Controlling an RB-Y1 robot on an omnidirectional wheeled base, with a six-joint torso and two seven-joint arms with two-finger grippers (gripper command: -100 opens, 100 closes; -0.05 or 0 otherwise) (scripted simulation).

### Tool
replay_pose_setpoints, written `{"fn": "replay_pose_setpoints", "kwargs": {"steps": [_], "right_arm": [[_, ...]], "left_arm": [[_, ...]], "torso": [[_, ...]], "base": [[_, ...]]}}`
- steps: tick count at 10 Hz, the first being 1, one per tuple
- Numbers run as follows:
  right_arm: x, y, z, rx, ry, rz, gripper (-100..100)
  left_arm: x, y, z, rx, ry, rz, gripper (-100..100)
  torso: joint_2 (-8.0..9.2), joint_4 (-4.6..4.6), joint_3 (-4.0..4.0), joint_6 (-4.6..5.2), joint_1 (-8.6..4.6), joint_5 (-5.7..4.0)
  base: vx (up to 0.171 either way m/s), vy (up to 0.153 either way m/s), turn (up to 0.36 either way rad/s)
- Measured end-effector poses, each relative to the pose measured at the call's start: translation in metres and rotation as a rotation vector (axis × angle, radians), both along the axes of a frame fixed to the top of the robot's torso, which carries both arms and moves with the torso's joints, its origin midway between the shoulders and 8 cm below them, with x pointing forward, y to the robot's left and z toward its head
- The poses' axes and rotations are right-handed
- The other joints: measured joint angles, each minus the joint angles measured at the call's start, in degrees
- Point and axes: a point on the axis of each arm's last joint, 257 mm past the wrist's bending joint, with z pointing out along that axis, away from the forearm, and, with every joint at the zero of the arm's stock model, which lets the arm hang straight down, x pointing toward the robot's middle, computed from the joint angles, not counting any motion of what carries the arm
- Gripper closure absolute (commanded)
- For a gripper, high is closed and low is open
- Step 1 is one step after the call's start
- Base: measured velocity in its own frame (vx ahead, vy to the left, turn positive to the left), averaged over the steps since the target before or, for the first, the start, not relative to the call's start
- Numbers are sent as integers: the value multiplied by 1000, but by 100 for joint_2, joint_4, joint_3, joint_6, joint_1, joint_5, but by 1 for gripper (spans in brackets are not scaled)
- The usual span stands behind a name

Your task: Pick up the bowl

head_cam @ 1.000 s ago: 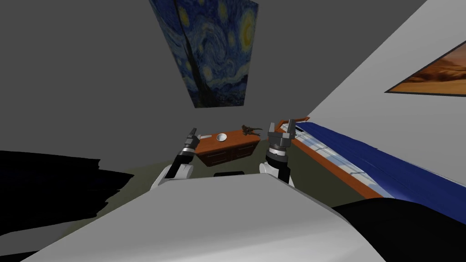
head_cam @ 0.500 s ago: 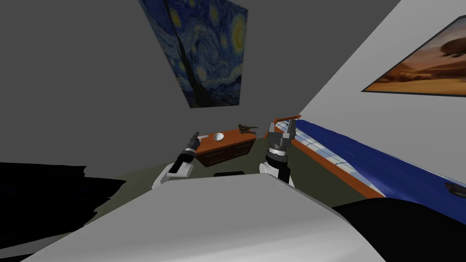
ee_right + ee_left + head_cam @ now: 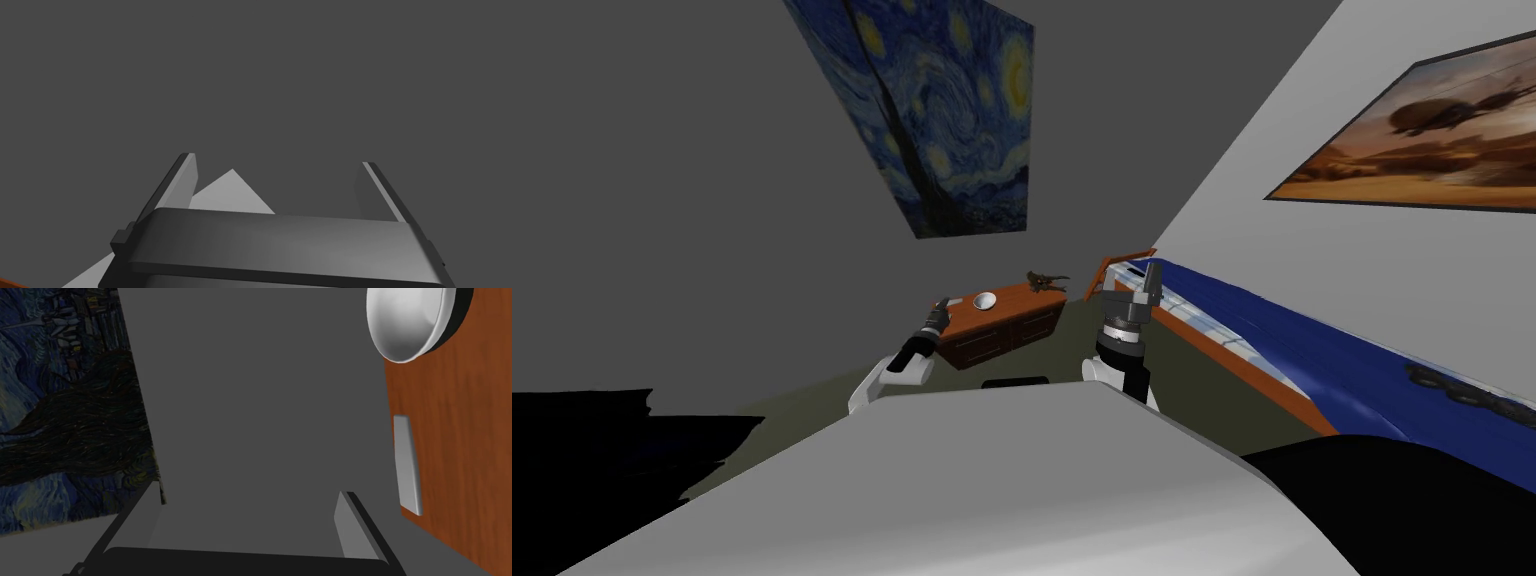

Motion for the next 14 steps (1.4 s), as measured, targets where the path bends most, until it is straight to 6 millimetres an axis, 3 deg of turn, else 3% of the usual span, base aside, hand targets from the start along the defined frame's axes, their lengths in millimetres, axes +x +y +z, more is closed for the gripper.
{"fn": "replay_pose_setpoints", "kwargs": {"steps": [9, 14], "right_arm": [[0, 0, 0, 0, 0, 0, 0], [0, 0, 0, 0, 0, 0, 0]], "left_arm": [[1, 74, -90, 42, 293, 142, -100], [-8, 110, -125, 47, 438, 228, -100]], "torso": [[-14, -3, -8, 2, 0, 0], [-21, -5, -12, -2, 3, 0]], "base": [[4, -24, -107], [35, -18, -119]]}}
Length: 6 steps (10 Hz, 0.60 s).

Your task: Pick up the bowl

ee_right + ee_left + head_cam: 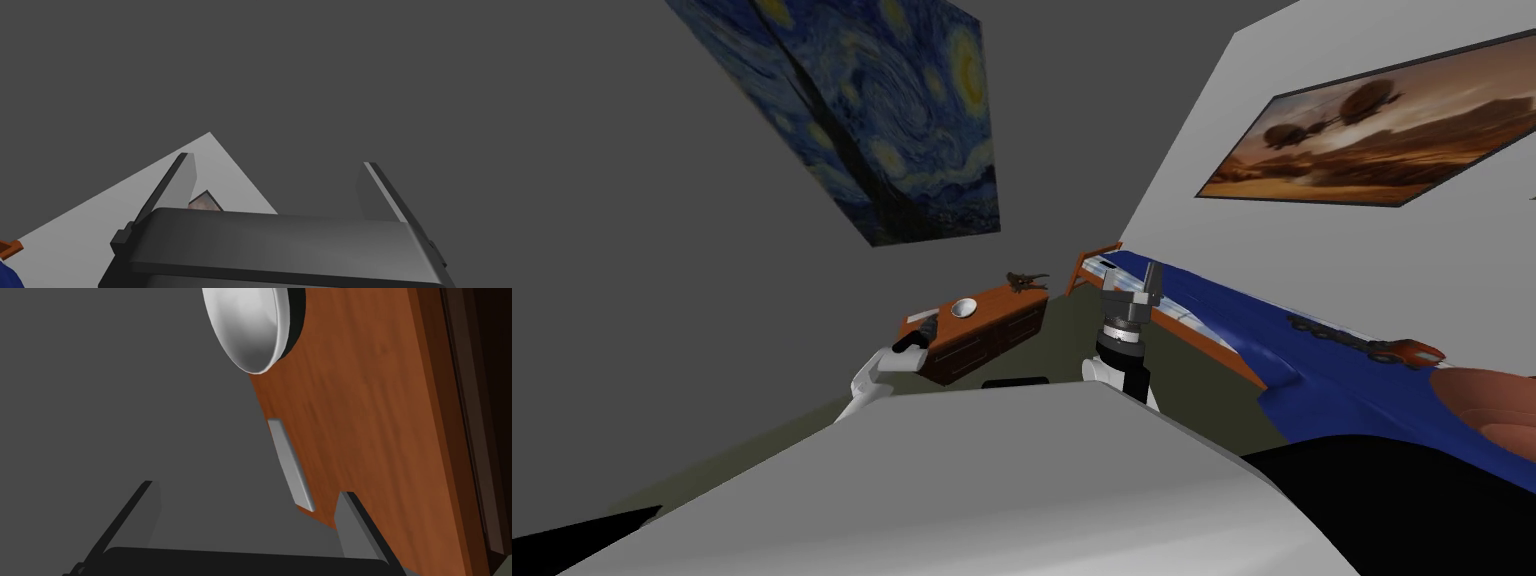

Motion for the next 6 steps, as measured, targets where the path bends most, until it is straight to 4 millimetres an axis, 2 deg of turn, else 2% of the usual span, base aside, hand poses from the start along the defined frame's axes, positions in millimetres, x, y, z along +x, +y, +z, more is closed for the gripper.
{"fn": "replay_pose_setpoints", "kwargs": {"steps": [3, 6], "right_arm": [[0, 0, 0, 0, 0, 0, 0], [0, 0, 0, 0, 0, 0, 0]], "left_arm": [[-9, 23, -23, -1, 91, 62, -100], [-19, 40, -38, -7, 163, 112, -100]], "torso": [[-4, 0, -2, 3, -1, 0], [-7, -2, -4, 0, 5, 1]], "base": [[41, -13, -101], [59, 0, -118]]}}
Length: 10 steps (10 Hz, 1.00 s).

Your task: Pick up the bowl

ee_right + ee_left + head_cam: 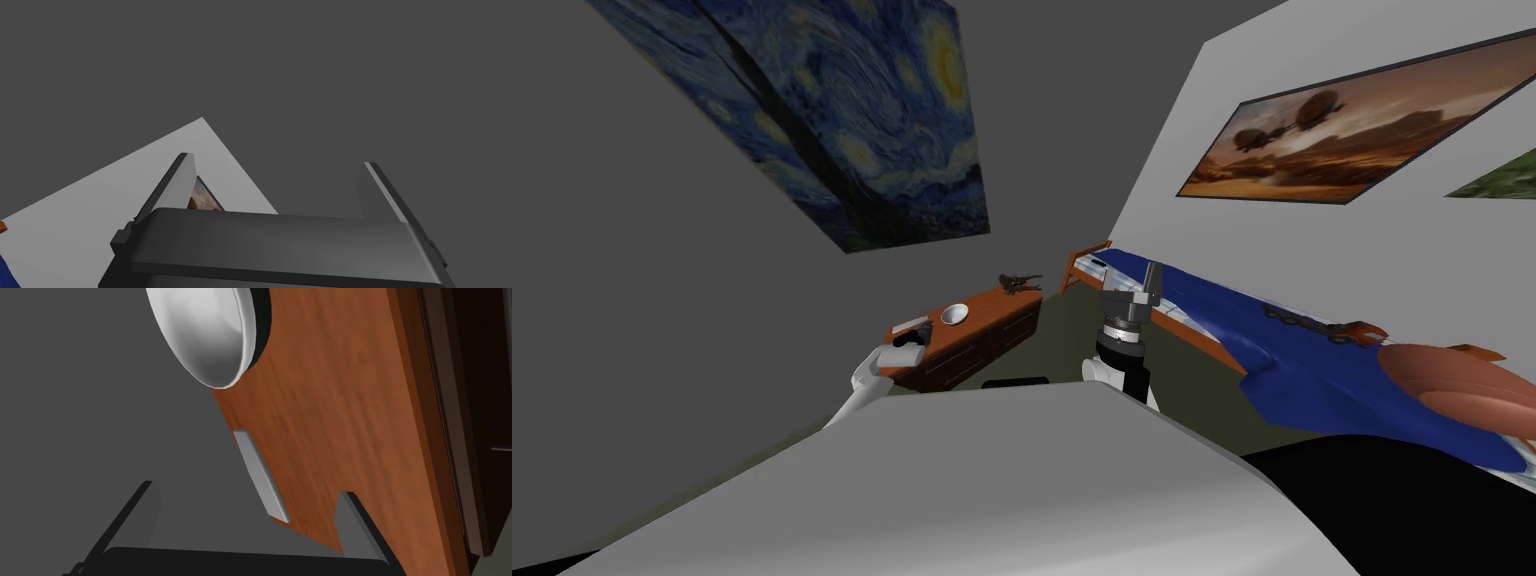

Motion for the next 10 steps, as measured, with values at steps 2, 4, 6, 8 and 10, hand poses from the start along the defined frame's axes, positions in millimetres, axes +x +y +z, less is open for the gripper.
{"fn": "replay_pose_setpoints", "kwargs": {"steps": [2, 4, 6, 8, 10], "right_arm": [[0, 0, 0, 0, 0, 0, 0], [0, 0, 0, 0, 0, 0, 0], [0, 0, 0, 0, 0, 0, 0], [0, 0, 0, 0, 0, 0, 0], [0, 0, 0, 0, 0, 0, 0]], "left_arm": [[-8, 12, -8, -6, 49, 35, -100], [-15, 19, -18, -14, 97, 70, -100], [-23, 31, -28, -29, 153, 114, -100], [-32, 35, -38, -43, 203, 148, -100], [-46, 39, -50, -68, 269, 193, -100]], "torso": [[0, 0, 0, -1, -2, 0], [-3, -1, -2, -1, -2, -1], [-16, -3, -9, 3, 1, 0], [-11, -2, -6, 0, 5, 1], [-21, -4, -12, 0, 1, 0]], "base": [[61, -9, -105], [69, 1, -81], [92, 15, -142], [92, 20, -142], [99, 12, -95]]}}
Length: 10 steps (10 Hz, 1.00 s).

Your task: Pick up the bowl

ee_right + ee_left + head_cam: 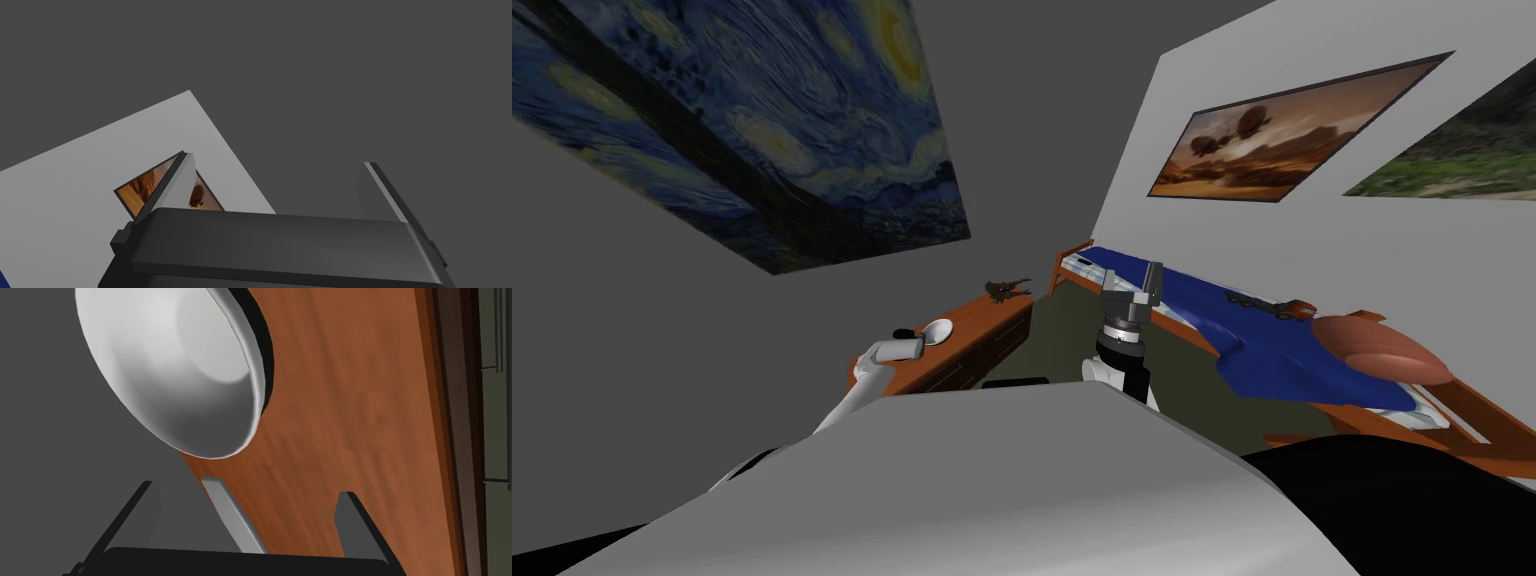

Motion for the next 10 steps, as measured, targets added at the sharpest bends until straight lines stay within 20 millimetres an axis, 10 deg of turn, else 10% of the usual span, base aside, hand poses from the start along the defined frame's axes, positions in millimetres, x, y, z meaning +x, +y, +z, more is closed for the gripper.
{"fn": "replay_pose_setpoints", "kwargs": {"steps": [7, 8, 9, 10], "right_arm": [[0, 0, 0, 0, 0, 0, 0], [0, 0, 0, 0, 0, 0, 0], [0, 0, 0, 0, 0, 0, 0], [0, 0, 0, 0, 0, 0, 0]], "left_arm": [[-50, -11, -43, -92, 190, 100, -100], [-52, -11, -44, -94, 196, 101, 0], [-52, -11, -44, -94, 195, 101, -100], [-56, -12, -49, -94, 198, 101, -100]], "torso": [[10, 1, 5, -4, 3, 1], [24, 4, 12, -4, -2, 0], [36, 7, 20, -4, -6, -1], [34, 6, 19, -5, -3, -1]], "base": [[82, 29, -82], [7, 3, 2], [31, 16, 12], [49, 26, 12]]}}
